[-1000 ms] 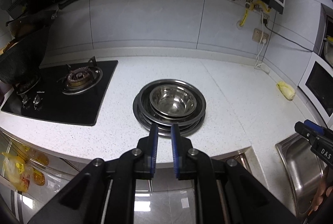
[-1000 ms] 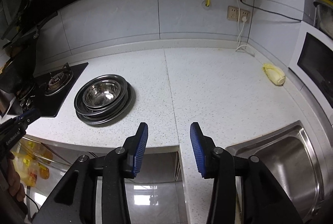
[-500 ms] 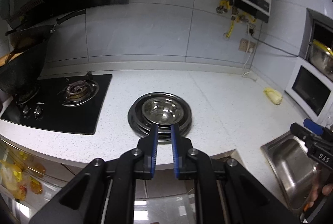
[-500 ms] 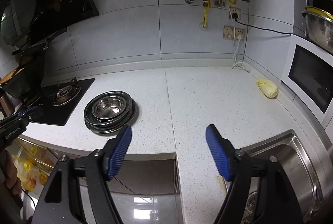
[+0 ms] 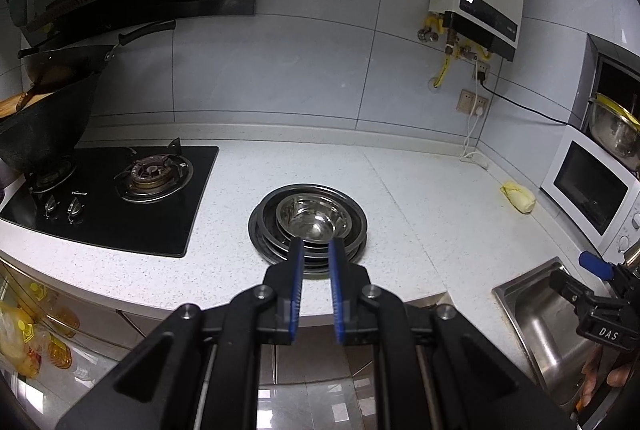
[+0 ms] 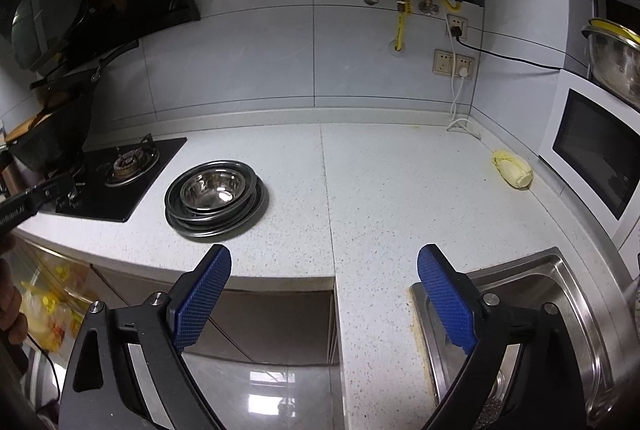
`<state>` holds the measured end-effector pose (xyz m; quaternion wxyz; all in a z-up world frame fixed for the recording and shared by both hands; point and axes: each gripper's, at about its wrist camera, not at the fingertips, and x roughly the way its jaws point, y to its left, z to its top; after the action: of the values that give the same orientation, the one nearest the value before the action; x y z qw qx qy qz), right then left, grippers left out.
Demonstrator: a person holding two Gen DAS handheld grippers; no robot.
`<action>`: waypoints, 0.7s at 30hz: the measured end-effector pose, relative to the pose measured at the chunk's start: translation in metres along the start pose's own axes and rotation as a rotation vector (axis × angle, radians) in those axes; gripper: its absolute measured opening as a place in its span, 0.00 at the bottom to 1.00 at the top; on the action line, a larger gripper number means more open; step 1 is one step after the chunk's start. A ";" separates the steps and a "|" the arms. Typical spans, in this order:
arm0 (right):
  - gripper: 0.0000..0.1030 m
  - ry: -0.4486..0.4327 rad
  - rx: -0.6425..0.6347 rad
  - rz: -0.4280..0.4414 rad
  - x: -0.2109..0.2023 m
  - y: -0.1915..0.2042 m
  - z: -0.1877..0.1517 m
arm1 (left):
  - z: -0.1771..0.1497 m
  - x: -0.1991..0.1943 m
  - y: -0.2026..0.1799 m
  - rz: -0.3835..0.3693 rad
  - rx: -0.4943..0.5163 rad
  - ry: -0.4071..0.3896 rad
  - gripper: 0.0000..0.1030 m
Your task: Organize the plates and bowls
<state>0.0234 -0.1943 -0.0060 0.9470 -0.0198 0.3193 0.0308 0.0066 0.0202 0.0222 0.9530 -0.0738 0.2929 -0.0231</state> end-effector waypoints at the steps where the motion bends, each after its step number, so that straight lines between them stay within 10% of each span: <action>1: 0.89 0.002 -0.004 -0.001 0.000 0.001 -0.001 | -0.001 0.000 0.000 0.003 -0.002 0.000 0.12; 21: 0.89 -0.012 -0.056 0.028 0.002 0.008 -0.003 | -0.004 -0.006 -0.005 0.044 -0.011 -0.003 0.12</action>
<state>0.0221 -0.1860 -0.0098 0.9473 -0.0416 0.3131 0.0531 -0.0003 0.0149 0.0233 0.9533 -0.0725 0.2932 -0.0002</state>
